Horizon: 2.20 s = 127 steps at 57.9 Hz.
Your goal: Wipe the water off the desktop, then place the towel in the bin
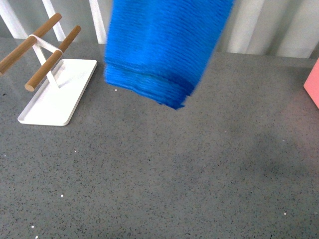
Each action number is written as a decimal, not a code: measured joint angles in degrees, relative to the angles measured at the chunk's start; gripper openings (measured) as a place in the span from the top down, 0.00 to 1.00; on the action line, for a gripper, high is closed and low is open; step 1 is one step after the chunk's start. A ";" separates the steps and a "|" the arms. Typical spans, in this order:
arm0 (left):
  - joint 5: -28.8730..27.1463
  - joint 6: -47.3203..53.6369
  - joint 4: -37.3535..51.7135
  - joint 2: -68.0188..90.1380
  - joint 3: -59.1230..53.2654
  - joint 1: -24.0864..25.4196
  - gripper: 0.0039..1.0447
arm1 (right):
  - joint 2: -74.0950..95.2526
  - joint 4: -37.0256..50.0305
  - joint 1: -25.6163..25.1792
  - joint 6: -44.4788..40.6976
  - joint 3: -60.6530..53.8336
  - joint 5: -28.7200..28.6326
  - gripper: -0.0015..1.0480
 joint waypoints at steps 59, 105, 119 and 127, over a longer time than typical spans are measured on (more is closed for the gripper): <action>0.11 -13.75 3.65 4.94 3.82 -5.31 0.94 | 71.43 50.47 3.34 13.86 19.65 -43.23 0.07; 1.20 -18.49 4.37 5.05 3.69 -4.72 0.94 | 82.97 60.78 13.73 16.46 28.00 -39.82 0.56; 1.07 -19.10 4.70 5.01 3.23 -4.66 0.94 | 82.97 61.24 10.84 18.01 28.00 -40.72 0.89; 0.17 -19.41 4.59 5.01 3.13 -4.63 0.78 | 82.88 61.16 9.49 18.10 28.00 -41.90 0.96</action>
